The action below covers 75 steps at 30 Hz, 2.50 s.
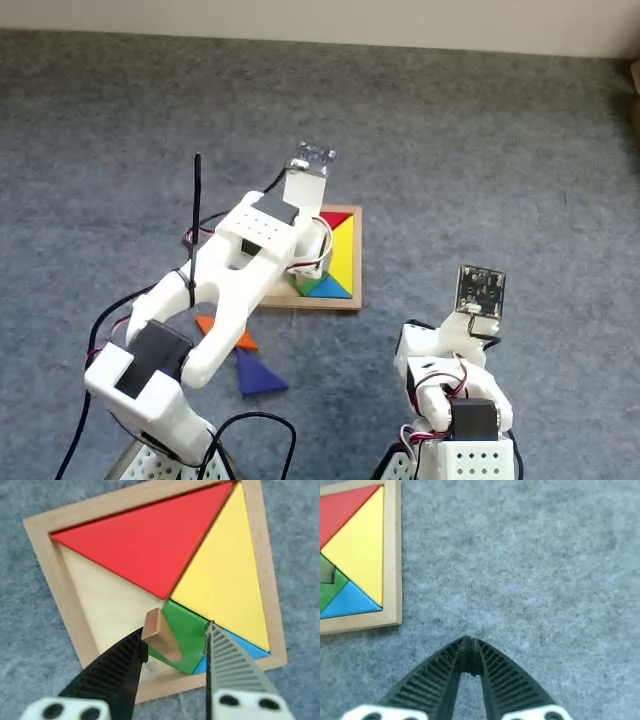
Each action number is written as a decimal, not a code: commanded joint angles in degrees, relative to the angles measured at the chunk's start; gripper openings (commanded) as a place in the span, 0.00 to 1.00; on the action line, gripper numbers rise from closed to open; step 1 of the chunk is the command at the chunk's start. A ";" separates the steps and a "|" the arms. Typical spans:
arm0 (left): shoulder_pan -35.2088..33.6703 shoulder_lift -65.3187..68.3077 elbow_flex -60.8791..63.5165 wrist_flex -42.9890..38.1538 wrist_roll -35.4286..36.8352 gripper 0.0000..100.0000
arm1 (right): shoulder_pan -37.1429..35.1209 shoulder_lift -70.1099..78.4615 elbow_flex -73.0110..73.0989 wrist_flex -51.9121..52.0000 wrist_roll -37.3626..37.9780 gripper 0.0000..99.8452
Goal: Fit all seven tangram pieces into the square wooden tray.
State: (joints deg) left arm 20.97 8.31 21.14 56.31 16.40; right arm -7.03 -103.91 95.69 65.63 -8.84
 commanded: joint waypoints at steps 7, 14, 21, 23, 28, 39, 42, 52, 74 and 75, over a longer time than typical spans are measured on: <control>-7.08 -0.57 -2.77 -0.35 0.62 0.21 | 0.66 0.04 5.67 -0.92 0.44 0.01; -9.27 -0.57 -7.25 3.25 -1.23 0.21 | 0.66 0.04 5.67 -0.92 0.44 0.01; -9.19 -0.57 -11.38 9.93 -1.32 0.21 | 0.66 0.04 5.67 -0.92 0.44 0.01; -9.27 -0.57 -10.86 10.37 -1.41 0.21 | 0.66 0.04 5.67 -0.92 0.44 0.01; -10.68 -0.04 -8.92 9.93 -1.49 0.21 | 0.66 0.04 5.67 -0.92 0.44 0.01; -12.70 0.22 -7.08 9.58 -9.41 0.02 | 0.66 0.04 5.67 -0.92 0.44 0.01; -10.68 0.22 -3.91 5.98 -9.41 0.02 | 0.66 0.04 5.67 -0.92 0.44 0.01; -3.65 0.31 1.63 -3.78 -9.49 0.02 | 0.66 0.04 5.67 -0.92 0.44 0.01; 0.22 -2.86 0.40 -4.48 -9.49 0.02 | 0.66 0.04 5.67 -0.92 0.44 0.01; -0.13 -4.09 0.22 -2.90 -9.49 0.02 | 0.66 0.04 5.67 -0.92 0.44 0.01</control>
State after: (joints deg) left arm 21.49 8.84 23.43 49.80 7.25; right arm -7.03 -103.91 95.69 65.63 -8.84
